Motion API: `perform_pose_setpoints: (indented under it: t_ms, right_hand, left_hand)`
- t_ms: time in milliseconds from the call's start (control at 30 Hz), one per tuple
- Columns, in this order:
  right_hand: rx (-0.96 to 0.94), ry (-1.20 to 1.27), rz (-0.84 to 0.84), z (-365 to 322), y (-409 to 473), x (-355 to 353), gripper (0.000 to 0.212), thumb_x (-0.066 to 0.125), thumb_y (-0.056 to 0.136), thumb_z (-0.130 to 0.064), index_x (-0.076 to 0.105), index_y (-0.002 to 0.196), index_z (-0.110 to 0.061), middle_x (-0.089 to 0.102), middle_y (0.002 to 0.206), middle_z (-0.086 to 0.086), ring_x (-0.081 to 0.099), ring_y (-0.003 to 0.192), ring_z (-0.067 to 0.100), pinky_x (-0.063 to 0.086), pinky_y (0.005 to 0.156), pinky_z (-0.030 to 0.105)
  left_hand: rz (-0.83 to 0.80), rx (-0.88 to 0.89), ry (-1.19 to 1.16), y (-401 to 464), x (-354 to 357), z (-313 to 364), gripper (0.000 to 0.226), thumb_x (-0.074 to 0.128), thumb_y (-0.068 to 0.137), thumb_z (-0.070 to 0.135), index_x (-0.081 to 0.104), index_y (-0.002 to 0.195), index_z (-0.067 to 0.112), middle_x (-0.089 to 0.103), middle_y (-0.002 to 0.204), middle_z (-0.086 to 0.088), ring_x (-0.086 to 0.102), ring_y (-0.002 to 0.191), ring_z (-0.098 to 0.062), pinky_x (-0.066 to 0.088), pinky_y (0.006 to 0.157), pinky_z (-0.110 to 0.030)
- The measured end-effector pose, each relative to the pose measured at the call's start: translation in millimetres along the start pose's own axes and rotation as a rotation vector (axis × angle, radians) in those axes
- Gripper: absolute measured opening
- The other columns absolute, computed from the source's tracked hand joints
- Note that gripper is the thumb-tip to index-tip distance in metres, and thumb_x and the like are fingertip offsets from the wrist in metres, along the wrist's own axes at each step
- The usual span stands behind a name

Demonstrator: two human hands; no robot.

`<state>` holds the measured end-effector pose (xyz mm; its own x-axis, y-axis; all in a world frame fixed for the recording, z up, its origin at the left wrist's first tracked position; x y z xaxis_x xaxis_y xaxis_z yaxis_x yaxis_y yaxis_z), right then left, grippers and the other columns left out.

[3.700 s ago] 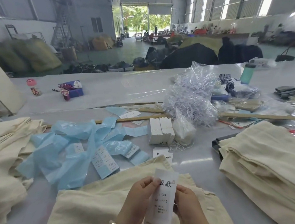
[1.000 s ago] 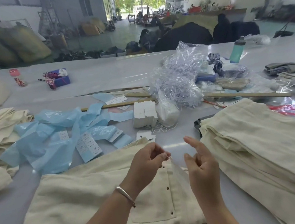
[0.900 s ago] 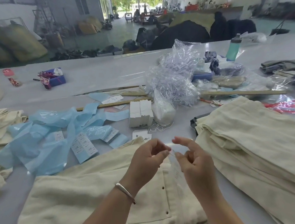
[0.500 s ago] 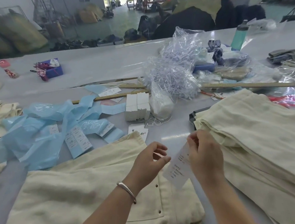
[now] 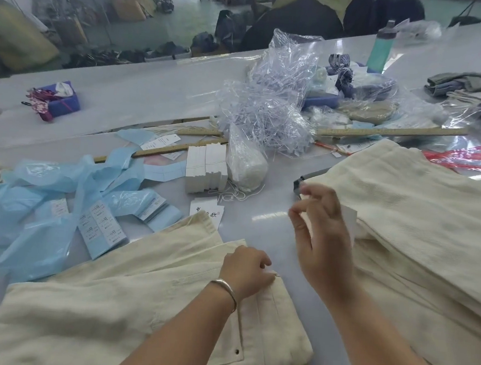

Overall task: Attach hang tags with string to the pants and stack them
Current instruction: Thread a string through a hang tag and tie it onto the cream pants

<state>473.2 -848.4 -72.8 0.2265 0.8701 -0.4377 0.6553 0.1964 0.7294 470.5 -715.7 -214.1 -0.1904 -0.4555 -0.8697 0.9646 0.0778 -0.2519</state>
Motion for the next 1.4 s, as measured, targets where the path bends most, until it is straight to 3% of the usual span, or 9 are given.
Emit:
perform_pose_setpoints:
  t_ms: [133, 300, 400, 633, 1000, 1100, 1233, 1333, 1400]
  right_hand:
    - [0.325, 0.048, -0.281, 45, -49, 42, 0.018, 0.064, 0.086, 0.001, 0.056, 0.075, -0.011, 0.055, 0.08, 0.0, 0.052, 0.074, 0.016, 0.044, 0.068, 0.032]
    - [0.619, 0.064, -0.438, 73, -107, 73, 0.024, 0.068, 0.083, -0.012, 0.055, 0.068, -0.024, 0.055, 0.074, -0.01, 0.052, 0.071, 0.008, 0.037, 0.062, 0.016]
    - [0.658, -0.014, -0.408, 74, -110, 79, 0.017, 0.065, 0.085, -0.017, 0.06, 0.07, -0.02, 0.055, 0.075, -0.008, 0.052, 0.069, 0.006, 0.036, 0.056, 0.016]
    - [0.653, 0.002, -0.101, 52, -101, 80, 0.015, 0.073, 0.081, -0.012, 0.067, 0.067, -0.014, 0.051, 0.069, -0.003, 0.051, 0.066, 0.019, 0.035, 0.055, 0.026]
    - [0.814, 0.269, 0.098, 48, -113, 88, 0.013, 0.077, 0.076, -0.002, 0.078, 0.079, -0.015, 0.052, 0.074, -0.003, 0.054, 0.077, 0.018, 0.043, 0.069, 0.023]
    - [0.845, 0.38, 0.058, 54, -115, 85, 0.015, 0.078, 0.075, -0.007, 0.075, 0.073, -0.021, 0.053, 0.084, -0.007, 0.055, 0.083, 0.01, 0.043, 0.072, 0.016]
    - [0.956, 0.072, 0.129, 95, -122, 54, 0.023, 0.075, 0.075, -0.015, 0.064, 0.095, -0.012, 0.054, 0.103, 0.003, 0.053, 0.099, 0.026, 0.045, 0.088, 0.04]
    - [1.133, 0.072, -0.031, 118, -131, 54, 0.05, 0.078, 0.076, -0.018, 0.053, 0.117, -0.004, 0.058, 0.112, 0.011, 0.055, 0.106, 0.03, 0.045, 0.092, 0.045]
    - [1.143, 0.263, -0.152, 116, -126, 66, 0.039, 0.078, 0.078, -0.019, 0.059, 0.111, -0.01, 0.068, 0.099, 0.002, 0.064, 0.092, 0.025, 0.051, 0.082, 0.041]
  left_hand:
    - [0.071, 0.023, 0.013, 2, 4, 1, 0.017, 0.062, 0.083, 0.031, 0.073, 0.094, 0.025, 0.068, 0.101, 0.005, 0.056, 0.105, -0.019, 0.044, 0.091, -0.036]
    - [0.122, 0.036, -0.201, 4, -2, -7, 0.007, 0.065, 0.083, 0.019, 0.07, 0.085, 0.015, 0.066, 0.084, 0.005, 0.059, 0.087, -0.014, 0.046, 0.08, -0.025]
    - [0.168, -0.03, -0.385, 2, -11, -9, 0.003, 0.069, 0.081, 0.014, 0.069, 0.079, 0.015, 0.061, 0.072, 0.011, 0.056, 0.074, -0.005, 0.041, 0.069, -0.011]
    - [0.196, -0.199, -0.91, -8, -23, -22, 0.019, 0.063, 0.085, -0.002, 0.069, 0.08, 0.015, 0.066, 0.066, 0.004, 0.061, 0.063, -0.005, 0.047, 0.066, -0.014]
    - [0.01, -0.249, -0.938, -19, -31, -31, 0.008, 0.071, 0.085, 0.005, 0.068, 0.078, 0.006, 0.06, 0.056, 0.007, 0.05, 0.042, 0.005, 0.036, 0.045, -0.007]
    - [0.025, -0.251, -0.945, -21, -29, -30, 0.016, 0.064, 0.091, 0.008, 0.065, 0.076, 0.009, 0.064, 0.065, 0.003, 0.055, 0.05, 0.002, 0.038, 0.047, -0.007]
    - [0.065, -0.184, -1.16, -19, -32, -23, 0.012, 0.053, 0.099, 0.012, 0.058, 0.089, 0.006, 0.075, 0.093, -0.004, 0.064, 0.071, 0.0, 0.043, 0.059, -0.011]
    - [0.05, -0.114, -1.351, -19, -38, -17, 0.014, 0.044, 0.102, 0.015, 0.049, 0.089, 0.012, 0.074, 0.105, -0.011, 0.069, 0.096, -0.016, 0.048, 0.079, -0.025]
    - [0.028, -0.089, -1.432, -20, -43, -13, 0.014, 0.043, 0.103, 0.014, 0.048, 0.09, 0.012, 0.075, 0.096, -0.012, 0.071, 0.093, -0.02, 0.05, 0.078, -0.027]
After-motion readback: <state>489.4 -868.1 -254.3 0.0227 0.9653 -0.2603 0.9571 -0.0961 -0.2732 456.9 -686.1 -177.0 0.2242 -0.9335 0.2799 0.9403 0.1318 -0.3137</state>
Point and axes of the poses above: each hand's wrist, its own y-axis towards the middle knuckle, its own x-axis out of the palm, z = x × y, the point moved 6 cm from there along y, towards the middle knuckle
